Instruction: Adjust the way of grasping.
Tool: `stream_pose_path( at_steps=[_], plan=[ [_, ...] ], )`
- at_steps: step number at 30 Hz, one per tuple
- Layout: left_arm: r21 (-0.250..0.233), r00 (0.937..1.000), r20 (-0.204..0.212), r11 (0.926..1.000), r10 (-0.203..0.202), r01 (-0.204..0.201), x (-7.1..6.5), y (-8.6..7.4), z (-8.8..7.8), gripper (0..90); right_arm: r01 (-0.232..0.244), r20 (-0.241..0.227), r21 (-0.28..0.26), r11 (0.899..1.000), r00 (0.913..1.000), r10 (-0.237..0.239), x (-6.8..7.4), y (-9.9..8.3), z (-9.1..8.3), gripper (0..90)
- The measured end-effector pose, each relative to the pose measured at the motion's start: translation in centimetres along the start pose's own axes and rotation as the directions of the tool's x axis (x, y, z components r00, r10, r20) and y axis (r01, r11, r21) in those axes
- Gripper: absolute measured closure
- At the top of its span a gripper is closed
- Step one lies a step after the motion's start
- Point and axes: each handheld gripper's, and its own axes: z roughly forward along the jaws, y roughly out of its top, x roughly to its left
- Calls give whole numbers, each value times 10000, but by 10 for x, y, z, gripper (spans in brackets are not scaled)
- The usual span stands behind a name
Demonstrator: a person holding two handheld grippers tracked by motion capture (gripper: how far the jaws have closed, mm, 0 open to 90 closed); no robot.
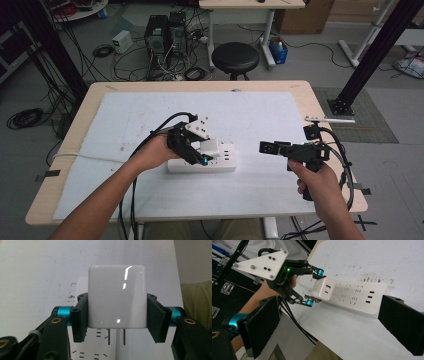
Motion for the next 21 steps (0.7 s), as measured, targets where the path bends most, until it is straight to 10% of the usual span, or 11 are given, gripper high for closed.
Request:
stream_pose_path(
  at_steps=[8, 21],
  plan=[
    [47, 10000, -9, 10000, -35, 35, 1, -3, -2, 424, 77, 453, -678, 9977, 9990, -46, 0, -6, -27, 32],
    [146, 9999, -100, 9999, -88, 89, 1, -7, -7, 424, 356, 341, -359, 9987, 9988, -343, 20, 1, -24, 32]
  ],
)
